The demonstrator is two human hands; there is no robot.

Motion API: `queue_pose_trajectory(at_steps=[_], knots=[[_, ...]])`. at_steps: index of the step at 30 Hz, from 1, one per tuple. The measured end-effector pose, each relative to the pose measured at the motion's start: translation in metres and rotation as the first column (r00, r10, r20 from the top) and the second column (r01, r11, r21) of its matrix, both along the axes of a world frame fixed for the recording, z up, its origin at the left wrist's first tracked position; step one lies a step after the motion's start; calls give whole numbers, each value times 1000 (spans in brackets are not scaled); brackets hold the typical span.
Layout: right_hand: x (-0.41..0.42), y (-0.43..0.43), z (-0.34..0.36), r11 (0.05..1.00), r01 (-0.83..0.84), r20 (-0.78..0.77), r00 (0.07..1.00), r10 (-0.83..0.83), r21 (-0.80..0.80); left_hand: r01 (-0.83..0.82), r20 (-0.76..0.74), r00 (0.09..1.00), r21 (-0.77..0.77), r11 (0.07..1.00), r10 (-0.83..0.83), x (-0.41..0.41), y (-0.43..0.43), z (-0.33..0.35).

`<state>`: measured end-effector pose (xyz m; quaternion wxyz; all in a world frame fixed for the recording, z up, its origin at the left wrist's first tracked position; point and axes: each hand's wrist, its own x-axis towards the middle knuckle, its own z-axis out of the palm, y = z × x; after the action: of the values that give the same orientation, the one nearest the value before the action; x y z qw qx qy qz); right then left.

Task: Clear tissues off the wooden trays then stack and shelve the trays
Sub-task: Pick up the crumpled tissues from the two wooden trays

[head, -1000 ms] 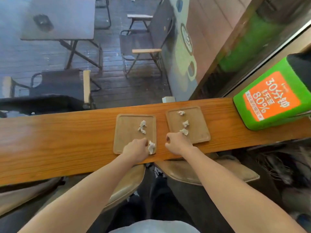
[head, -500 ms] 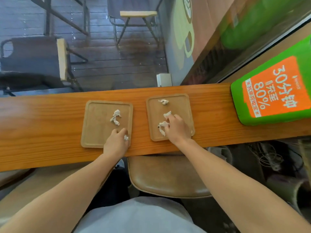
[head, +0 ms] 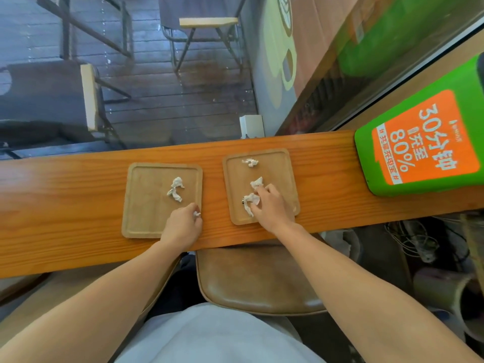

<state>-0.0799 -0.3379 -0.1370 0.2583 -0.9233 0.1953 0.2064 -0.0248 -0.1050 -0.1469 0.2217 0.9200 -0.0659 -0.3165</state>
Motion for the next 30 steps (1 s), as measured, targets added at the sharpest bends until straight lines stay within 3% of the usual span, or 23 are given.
queue_pose_trajectory(at_steps=[12, 18, 26, 30], knots=[[-7, 17, -21, 992, -105, -59, 993, 101, -64, -111, -102, 989, -33, 993, 108, -3, 11, 6], [-7, 15, -24, 993, -121, -97, 988, 118, -18, -152, -136, 979, 14, 988, 153, 2, 16, 6], [5, 4, -12, 985, 90, -173, 983, -64, 147, -289, -123, 951, -45, 956, 282, 16, 17, 8], [14, -4, -3, 977, 162, -200, 971, -131, 142, -360, -104, 930, -53, 931, 354, 26, 17, 5]])
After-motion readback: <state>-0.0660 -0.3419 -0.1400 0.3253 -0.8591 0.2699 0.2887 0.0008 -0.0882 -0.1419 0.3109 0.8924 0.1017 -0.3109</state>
